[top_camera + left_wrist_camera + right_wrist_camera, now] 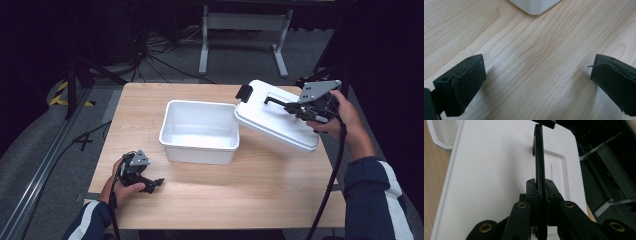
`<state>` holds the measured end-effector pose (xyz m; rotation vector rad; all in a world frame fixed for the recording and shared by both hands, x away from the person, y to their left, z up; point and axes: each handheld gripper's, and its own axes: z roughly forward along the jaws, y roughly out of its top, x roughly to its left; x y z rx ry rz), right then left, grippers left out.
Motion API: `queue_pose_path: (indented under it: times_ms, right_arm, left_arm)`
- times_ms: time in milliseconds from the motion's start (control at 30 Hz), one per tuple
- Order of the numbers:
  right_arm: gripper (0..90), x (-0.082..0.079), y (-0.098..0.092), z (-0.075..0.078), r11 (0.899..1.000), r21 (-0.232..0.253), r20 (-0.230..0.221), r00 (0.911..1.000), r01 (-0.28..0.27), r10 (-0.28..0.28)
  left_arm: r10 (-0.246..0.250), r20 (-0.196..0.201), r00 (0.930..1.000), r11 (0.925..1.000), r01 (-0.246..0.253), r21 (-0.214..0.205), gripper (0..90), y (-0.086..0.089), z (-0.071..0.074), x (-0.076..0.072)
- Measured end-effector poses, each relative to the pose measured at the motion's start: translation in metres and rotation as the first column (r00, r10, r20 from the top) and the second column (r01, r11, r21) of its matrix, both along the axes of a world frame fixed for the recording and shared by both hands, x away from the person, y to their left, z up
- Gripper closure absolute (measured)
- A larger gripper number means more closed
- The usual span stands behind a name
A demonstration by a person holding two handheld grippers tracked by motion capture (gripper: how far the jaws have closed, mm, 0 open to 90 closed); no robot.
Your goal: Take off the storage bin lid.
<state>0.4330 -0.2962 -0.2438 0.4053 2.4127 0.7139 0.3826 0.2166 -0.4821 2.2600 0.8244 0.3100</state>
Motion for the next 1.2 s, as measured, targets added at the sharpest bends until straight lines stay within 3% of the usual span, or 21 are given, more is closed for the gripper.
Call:
queue_pose_path:
  times_ms: [533,1200]
  right_arm:
    - [84.7,0.000,-0.025,-0.024,0.999,0.002,-0.026,0.9986,0.046,-0.046]
    - [84.7,0.018,-0.029,-0.077,0.996,0.005,-0.107,0.9908,0.084,-0.083]
  left_arm:
    - [0.001,0.000,1.0000,1.0000,-0.001,0.000,0.5,0.000,0.000,0.000]
    - [0.000,0.001,1.0000,1.0000,0.000,0.000,0.5,0.000,0.000,0.000]
